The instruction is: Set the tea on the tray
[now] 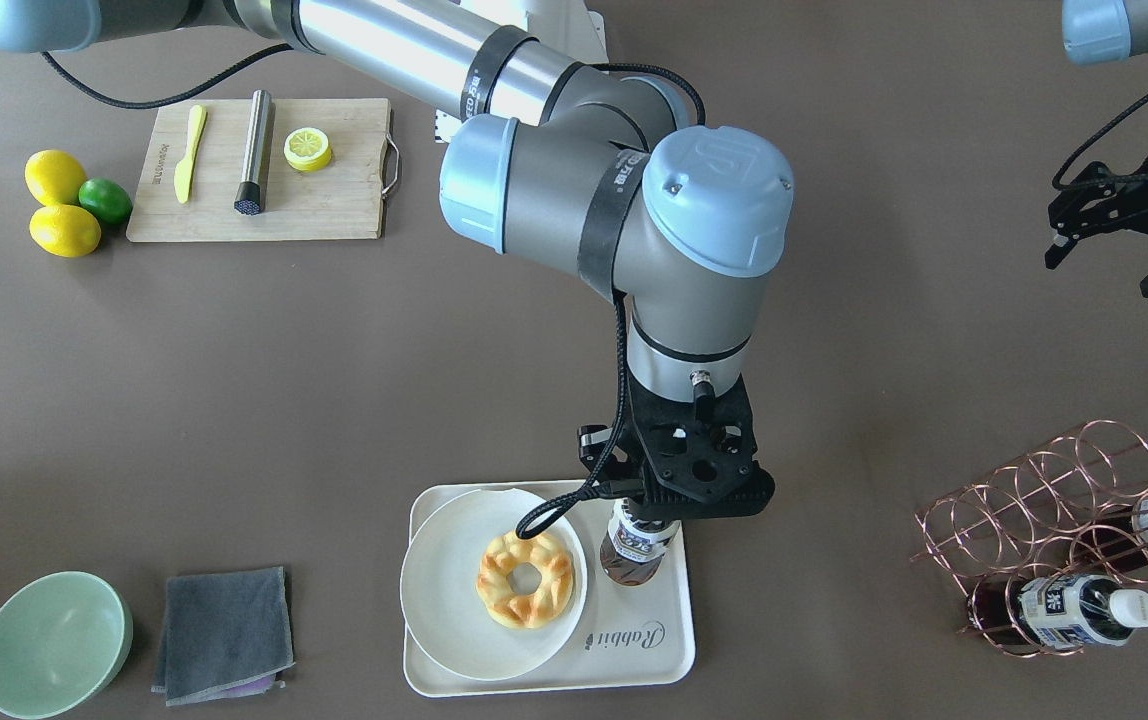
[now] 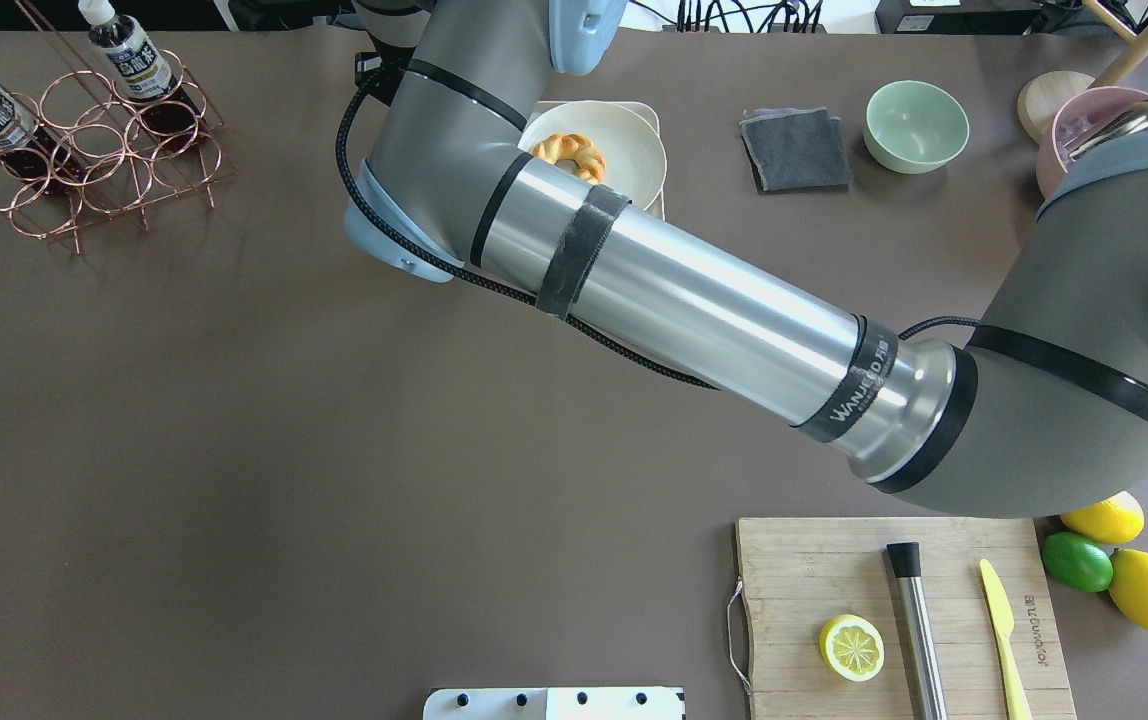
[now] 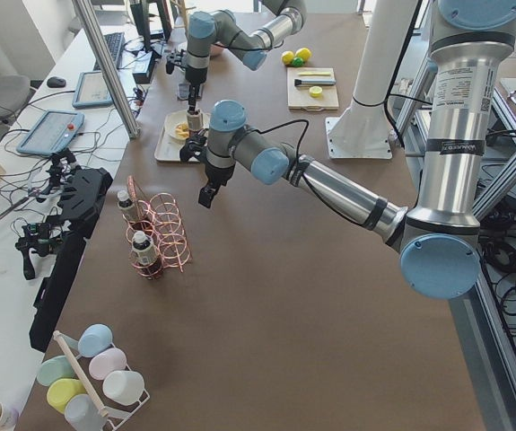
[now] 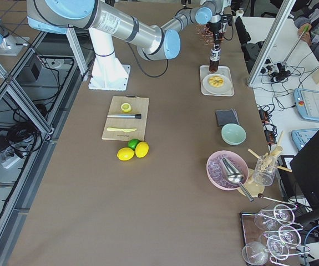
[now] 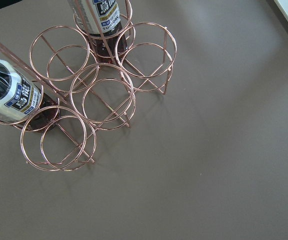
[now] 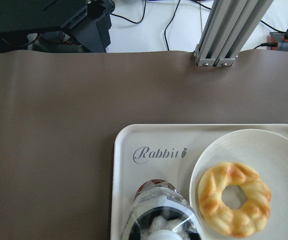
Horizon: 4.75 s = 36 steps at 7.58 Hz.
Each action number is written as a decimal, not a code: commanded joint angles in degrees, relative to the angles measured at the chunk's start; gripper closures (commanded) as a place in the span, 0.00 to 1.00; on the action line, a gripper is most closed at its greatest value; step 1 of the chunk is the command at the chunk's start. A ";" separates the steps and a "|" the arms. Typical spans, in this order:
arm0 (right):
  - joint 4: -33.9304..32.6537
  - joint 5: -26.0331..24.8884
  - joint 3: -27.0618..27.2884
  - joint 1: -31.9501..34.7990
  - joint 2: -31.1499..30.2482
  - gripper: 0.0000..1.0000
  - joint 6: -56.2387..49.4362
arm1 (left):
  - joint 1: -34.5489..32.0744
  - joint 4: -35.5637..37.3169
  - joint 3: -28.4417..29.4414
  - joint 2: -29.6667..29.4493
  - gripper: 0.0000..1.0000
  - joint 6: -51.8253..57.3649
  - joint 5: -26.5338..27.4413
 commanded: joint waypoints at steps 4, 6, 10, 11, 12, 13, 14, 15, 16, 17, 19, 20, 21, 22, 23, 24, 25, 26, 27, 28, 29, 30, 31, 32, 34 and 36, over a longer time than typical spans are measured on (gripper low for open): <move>7.01 0.17 -7.51 1.21 2.12 0.55 0.15 | 0.17 -0.09 0.62 -0.87 0.03 -2.18 0.15; 7.01 0.25 -7.51 1.21 2.12 0.01 0.24 | 0.17 -0.09 0.10 -0.70 0.03 -3.05 0.15; 1.61 9.62 0.16 3.92 0.99 0.00 -1.86 | 0.26 -2.29 0.10 -0.60 0.03 -11.64 -0.46; -6.87 10.62 12.58 4.98 -5.29 0.00 -6.91 | 0.17 -2.20 -0.08 -0.17 0.03 -12.19 -0.46; -11.83 13.76 22.97 7.07 -11.88 0.00 -11.75 | 0.00 -1.94 -0.08 0.09 0.03 -12.20 -1.33; -15.54 18.92 29.52 10.05 -16.38 0.00 -13.80 | -1.66 -1.50 0.44 0.27 0.03 -11.41 -3.08; -17.05 19.50 36.80 11.48 -23.12 0.00 -19.04 | -4.28 -1.49 0.53 2.62 0.03 -8.71 -3.10; -17.42 21.33 42.01 14.97 -30.41 0.00 -27.10 | -6.22 -0.71 0.97 4.04 0.03 -1.72 -3.10; -17.94 24.48 45.02 19.53 -36.93 0.00 -34.92 | -9.46 2.95 1.06 4.05 0.03 3.31 -3.10; -18.21 26.43 48.01 23.93 -43.60 0.00 -42.75 | -12.63 6.82 0.89 3.88 0.03 9.45 -3.10; -23.79 29.07 54.08 34.20 -54.44 0.00 -60.31 | -18.52 13.34 1.23 3.96 0.03 22.28 -3.01; -25.66 28.39 57.84 38.00 -63.09 0.00 -71.89 | -20.20 16.49 0.37 4.05 0.03 26.17 -2.93; -25.85 28.38 58.58 42.91 -68.84 0.00 -80.10 | -22.57 17.66 0.36 5.18 0.03 29.17 -3.01; -25.42 28.12 58.93 45.48 -74.72 0.00 -86.88 | -23.90 17.58 0.36 7.63 0.03 31.03 -3.10; -25.24 26.20 57.98 48.72 -78.18 0.00 -94.25 | -24.00 17.41 0.27 9.22 0.03 30.96 -3.19; -25.07 26.10 58.75 51.98 -81.43 0.00 -95.46 | -24.00 17.23 -2.08 12.02 0.03 30.44 -3.02; -23.50 26.01 59.54 54.36 -84.25 0.00 -95.91 | -24.43 17.23 -2.71 12.83 0.02 30.43 -2.84; -23.14 25.75 61.47 54.90 -86.10 0.00 -95.91 | -24.61 17.23 -2.72 13.10 0.02 30.43 -2.66; -23.04 25.66 62.18 55.00 -87.08 0.00 -95.74 | -24.61 17.14 -4.28 13.63 0.02 30.34 -2.92; -23.13 25.39 63.93 54.91 -88.13 0.00 -95.30 | -24.70 17.14 -4.65 14.41 0.02 30.34 -2.93; -23.22 25.39 64.90 54.91 -88.49 0.00 -95.03 | -24.79 17.05 -4.83 15.47 0.03 30.34 -2.84; -23.13 25.39 64.91 54.91 -88.23 0.00 -94.42 | -24.96 16.96 -5.18 15.56 0.03 30.34 -2.66; -23.22 25.39 64.91 54.82 -88.14 0.00 -94.16 | -24.97 16.96 -5.01 15.56 0.02 30.43 -2.57; -23.31 25.39 65.00 54.91 -87.88 0.00 -94.15 | -24.97 16.96 -5.09 15.65 0.03 30.43 -2.57; -23.40 25.39 64.91 54.91 -87.70 0.00 -93.89 | -24.96 16.96 -4.92 15.65 0.02 30.52 -2.57; -23.40 25.39 64.91 54.91 -87.70 0.00 -93.80 | -24.96 16.96 -4.92 15.65 0.03 30.52 -2.49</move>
